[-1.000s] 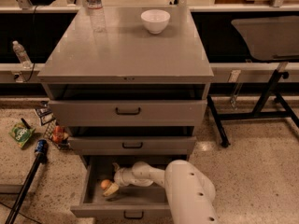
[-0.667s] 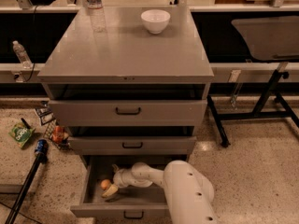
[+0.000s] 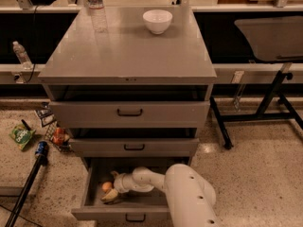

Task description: Pick orange from bottom drawer and place on counter

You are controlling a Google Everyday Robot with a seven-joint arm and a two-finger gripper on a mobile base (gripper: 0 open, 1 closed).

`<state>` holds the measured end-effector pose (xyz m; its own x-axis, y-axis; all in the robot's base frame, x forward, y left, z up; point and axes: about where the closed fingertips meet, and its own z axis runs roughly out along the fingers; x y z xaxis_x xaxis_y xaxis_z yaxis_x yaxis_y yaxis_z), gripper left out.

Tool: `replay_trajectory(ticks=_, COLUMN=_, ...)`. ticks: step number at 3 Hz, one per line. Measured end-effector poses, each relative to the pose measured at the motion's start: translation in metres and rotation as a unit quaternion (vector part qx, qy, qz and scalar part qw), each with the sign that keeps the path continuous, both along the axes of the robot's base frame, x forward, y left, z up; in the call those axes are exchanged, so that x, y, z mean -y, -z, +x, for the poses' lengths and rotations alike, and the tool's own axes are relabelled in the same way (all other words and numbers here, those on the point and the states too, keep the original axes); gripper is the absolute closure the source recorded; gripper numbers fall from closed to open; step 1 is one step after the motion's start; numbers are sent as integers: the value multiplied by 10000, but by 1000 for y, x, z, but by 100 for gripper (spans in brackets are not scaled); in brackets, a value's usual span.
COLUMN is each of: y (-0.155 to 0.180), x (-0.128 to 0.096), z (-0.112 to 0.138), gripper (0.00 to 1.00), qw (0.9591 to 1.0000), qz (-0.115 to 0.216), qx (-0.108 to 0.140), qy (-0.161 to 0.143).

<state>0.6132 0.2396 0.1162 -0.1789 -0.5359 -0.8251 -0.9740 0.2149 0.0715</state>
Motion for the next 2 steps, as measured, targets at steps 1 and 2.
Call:
replay_trajectory(ticks=1, y=11, x=1, z=-7, gripper=47, qw=9999, qz=-28, qx=-159, qy=27)
replay_trajectory(ticks=2, y=10, x=2, z=-8, gripper=70, qw=9999, qz=-29, qx=-165, qy=28)
